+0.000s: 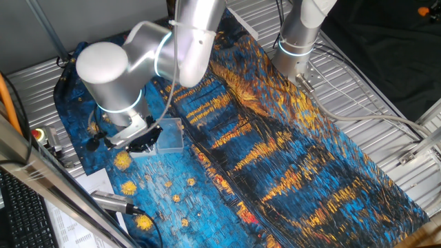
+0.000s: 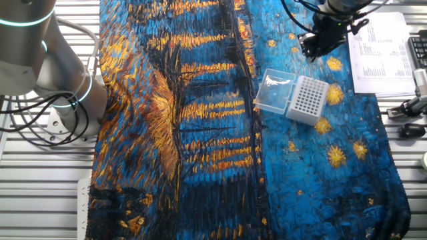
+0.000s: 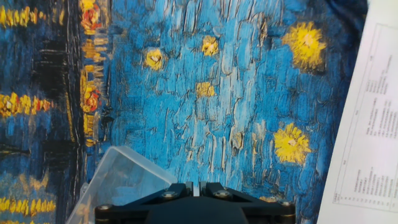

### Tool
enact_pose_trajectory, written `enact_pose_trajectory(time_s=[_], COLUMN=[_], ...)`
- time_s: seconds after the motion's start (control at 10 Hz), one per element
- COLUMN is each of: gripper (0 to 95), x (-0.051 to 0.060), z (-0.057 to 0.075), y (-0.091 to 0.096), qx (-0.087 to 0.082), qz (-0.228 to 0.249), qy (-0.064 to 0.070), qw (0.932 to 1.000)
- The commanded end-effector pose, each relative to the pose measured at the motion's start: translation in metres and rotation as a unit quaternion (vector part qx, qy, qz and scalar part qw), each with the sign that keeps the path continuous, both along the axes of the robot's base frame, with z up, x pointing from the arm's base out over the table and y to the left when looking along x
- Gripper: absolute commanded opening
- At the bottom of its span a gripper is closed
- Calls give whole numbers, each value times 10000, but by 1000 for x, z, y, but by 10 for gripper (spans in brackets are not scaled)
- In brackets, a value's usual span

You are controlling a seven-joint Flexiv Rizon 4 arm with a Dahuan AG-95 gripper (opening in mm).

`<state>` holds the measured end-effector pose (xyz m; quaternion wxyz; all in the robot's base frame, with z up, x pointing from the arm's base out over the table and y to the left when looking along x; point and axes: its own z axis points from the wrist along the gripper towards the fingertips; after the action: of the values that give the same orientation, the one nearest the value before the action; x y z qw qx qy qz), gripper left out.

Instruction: Insert a medium pipette tip into the holder for medium pipette tips

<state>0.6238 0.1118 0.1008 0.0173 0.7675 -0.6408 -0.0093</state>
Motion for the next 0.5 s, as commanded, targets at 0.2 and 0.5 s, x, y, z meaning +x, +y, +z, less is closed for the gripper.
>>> enact_pose_trajectory(time_s=[0.2,0.5], gripper=[0,0], x=[-1,-3], z=[1,3], y=[-2,-6], qx=[134,230], qz=[41,107], qy=[-31,-42], qw=[9999,9997])
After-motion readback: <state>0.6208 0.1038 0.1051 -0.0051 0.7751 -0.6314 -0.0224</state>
